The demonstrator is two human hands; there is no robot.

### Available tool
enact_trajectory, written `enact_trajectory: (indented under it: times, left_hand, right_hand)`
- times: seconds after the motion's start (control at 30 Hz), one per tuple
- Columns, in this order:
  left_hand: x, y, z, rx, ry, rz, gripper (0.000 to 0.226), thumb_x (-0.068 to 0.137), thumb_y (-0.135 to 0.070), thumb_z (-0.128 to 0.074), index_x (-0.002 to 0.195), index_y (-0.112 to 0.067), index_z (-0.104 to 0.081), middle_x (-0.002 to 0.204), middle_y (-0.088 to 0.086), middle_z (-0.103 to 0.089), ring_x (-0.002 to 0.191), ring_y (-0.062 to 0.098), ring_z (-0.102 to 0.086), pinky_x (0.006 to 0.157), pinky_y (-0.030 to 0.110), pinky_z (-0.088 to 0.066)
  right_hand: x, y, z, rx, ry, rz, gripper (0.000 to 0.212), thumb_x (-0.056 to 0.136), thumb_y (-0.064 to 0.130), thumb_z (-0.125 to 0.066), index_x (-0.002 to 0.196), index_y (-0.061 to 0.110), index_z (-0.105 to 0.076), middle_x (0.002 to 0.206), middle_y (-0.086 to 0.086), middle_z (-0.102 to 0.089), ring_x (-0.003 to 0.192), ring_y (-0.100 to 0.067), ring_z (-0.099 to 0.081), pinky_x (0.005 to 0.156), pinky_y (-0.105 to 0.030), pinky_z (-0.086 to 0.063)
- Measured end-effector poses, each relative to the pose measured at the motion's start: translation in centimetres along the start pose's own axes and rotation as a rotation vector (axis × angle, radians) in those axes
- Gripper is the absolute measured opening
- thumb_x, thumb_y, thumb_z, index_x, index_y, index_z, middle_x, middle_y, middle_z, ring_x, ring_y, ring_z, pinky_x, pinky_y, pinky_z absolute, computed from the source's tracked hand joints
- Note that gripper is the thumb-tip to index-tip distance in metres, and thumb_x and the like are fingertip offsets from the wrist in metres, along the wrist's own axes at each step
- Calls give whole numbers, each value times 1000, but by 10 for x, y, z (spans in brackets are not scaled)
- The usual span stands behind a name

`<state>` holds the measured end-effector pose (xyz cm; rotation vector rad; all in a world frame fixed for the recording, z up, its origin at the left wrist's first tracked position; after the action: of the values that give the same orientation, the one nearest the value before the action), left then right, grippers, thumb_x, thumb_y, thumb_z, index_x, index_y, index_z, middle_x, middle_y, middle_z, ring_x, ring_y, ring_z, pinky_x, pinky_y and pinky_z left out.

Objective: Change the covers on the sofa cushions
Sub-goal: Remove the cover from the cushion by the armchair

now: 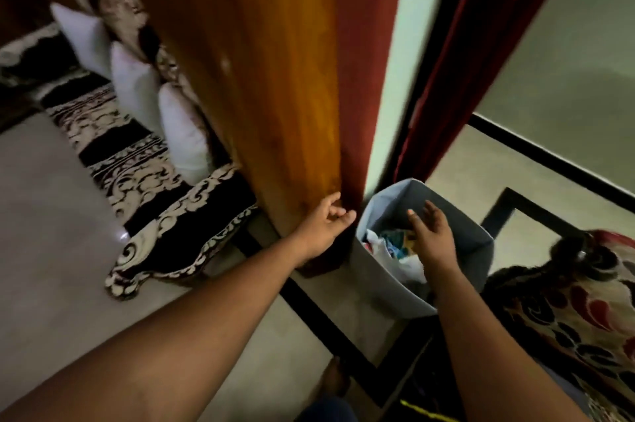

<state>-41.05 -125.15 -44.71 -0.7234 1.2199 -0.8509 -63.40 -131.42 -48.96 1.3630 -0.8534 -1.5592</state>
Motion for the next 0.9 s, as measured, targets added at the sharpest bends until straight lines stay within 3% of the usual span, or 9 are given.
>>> enact_trajectory:
  times: [0.07,0.13,0.3,0.43,0.53,0.6,0.7,0.8,0.9]
  left_hand:
    - [-26,-2,37,-76,-85,-14,67,100,-42,-57,157,-24,-25,143,1,-51,127,19,-55,104,37,-43]
    - [-56,0,78,-105,-174,-39,68,99,-50,-55,156,-28,-26,146,-2,-49,130,19,-54,109,44,-44]
    - [-163,24,191,-231,-407,-130,64,99,-48,-55,154,-29,-30,143,-7,-52,128,18,-54,100,41,-48]
    - [-277,60,281,-320,-664,-229,52,102,-32,-57,149,-20,-39,134,0,-58,119,16,-58,81,25,-47]
    - [-388,103,347,-358,-851,-273,52,102,-27,-56,150,-19,-38,133,2,-57,113,14,-60,76,16,-48]
    - [-454,130,380,-357,-965,-270,52,102,-34,-56,149,-20,-38,136,2,-56,113,14,-61,71,18,-49]
    - [-566,183,426,-378,-1178,-262,53,101,-40,-56,148,-25,-39,139,1,-54,122,18,-60,76,25,-51]
    - [-658,229,455,-407,-1333,-229,52,100,-44,-56,147,-28,-41,140,-3,-54,120,15,-61,80,29,-52]
    - [-722,268,475,-430,-1453,-194,52,99,-47,-55,147,-30,-42,141,-4,-54,120,14,-61,78,28,-52]
  right_hand:
    - [-24,30,-36,54,89,57,49,99,23,-64,145,16,-49,139,0,-59,124,-13,-59,106,-35,-49]
    - [-48,63,-77,134,213,70,41,100,25,-63,139,21,-51,129,7,-63,112,-2,-64,94,-23,-55]
    - [-131,127,-208,71,502,205,52,98,36,-64,146,27,-46,142,6,-55,122,-6,-56,104,-35,-47]
    - [-230,151,-326,8,700,330,57,96,42,-66,146,25,-46,146,-2,-53,131,-14,-53,115,-47,-40]
    - [-332,153,-420,-11,846,395,52,94,42,-68,141,25,-50,139,-1,-57,128,-17,-55,113,-51,-42]
    - [-397,151,-469,-1,928,440,47,99,31,-64,142,20,-49,138,-3,-58,127,-17,-55,112,-46,-43]
    - [-513,138,-545,10,1126,462,50,96,34,-68,141,24,-50,143,-5,-54,123,-12,-57,107,-36,-46]
    - [-608,123,-598,-8,1285,473,52,94,42,-68,141,32,-48,145,-1,-50,131,-17,-51,111,-47,-43]
    - [-679,108,-635,-11,1376,473,52,95,38,-68,142,30,-47,142,-1,-49,130,-19,-51,111,-46,-42]
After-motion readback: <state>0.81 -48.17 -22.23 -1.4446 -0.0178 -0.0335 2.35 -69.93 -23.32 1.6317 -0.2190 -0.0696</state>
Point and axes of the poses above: each hand's wrist, its own x-axis towards the middle knuckle, its own z-axis out of the back of the hand, y = z × x, the point moved 1 cm from there along x, towards the middle knuckle
